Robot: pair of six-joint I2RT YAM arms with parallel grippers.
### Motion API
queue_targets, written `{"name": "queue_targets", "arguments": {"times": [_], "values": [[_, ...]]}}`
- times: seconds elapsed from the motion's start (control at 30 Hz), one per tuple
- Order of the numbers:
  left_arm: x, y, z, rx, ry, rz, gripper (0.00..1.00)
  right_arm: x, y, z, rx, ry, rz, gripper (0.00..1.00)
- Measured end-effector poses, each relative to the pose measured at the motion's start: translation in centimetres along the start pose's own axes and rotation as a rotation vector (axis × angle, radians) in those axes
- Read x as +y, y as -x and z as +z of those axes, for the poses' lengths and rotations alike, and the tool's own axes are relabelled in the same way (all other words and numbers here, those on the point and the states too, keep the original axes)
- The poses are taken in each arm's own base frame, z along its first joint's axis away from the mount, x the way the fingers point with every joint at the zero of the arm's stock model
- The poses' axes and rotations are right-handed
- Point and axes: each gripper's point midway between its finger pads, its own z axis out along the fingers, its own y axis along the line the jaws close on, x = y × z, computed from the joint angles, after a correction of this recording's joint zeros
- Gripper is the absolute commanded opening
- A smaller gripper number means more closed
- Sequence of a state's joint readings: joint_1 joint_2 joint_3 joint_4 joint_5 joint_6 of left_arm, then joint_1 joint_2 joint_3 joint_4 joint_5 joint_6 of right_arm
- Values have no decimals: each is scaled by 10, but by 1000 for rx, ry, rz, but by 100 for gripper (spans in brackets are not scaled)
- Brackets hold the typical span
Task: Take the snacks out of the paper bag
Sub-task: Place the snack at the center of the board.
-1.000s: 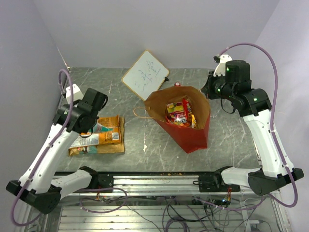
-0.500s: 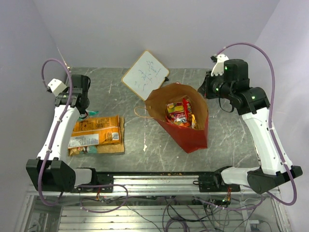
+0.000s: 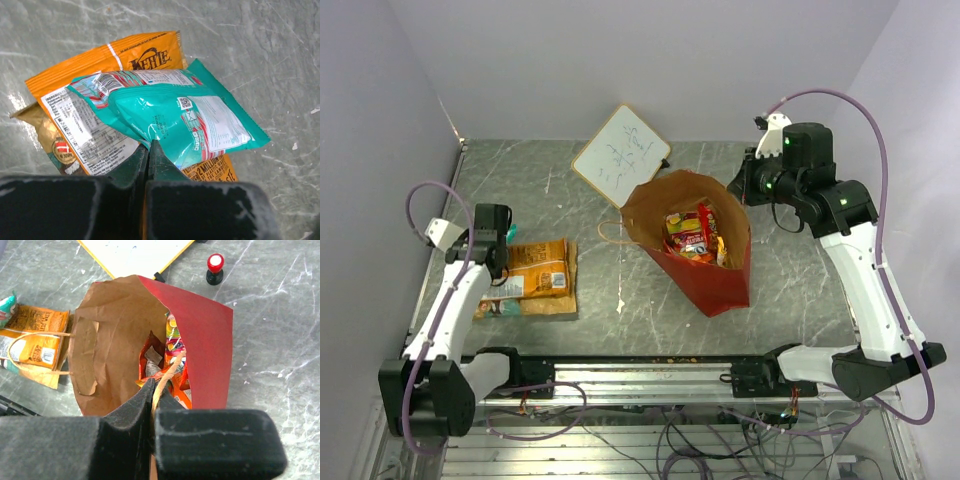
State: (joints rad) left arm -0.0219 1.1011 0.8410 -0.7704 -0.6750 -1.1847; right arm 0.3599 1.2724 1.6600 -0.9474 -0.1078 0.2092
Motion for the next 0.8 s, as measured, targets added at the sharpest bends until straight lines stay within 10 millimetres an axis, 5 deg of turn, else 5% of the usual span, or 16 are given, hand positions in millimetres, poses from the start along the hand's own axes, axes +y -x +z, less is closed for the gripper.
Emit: {"name": "queue_targets", "arguments": {"times": [0.8], "values": [[40, -55, -18, 190, -114, -129, 7, 5, -5, 9, 9, 32, 22, 0]]}}
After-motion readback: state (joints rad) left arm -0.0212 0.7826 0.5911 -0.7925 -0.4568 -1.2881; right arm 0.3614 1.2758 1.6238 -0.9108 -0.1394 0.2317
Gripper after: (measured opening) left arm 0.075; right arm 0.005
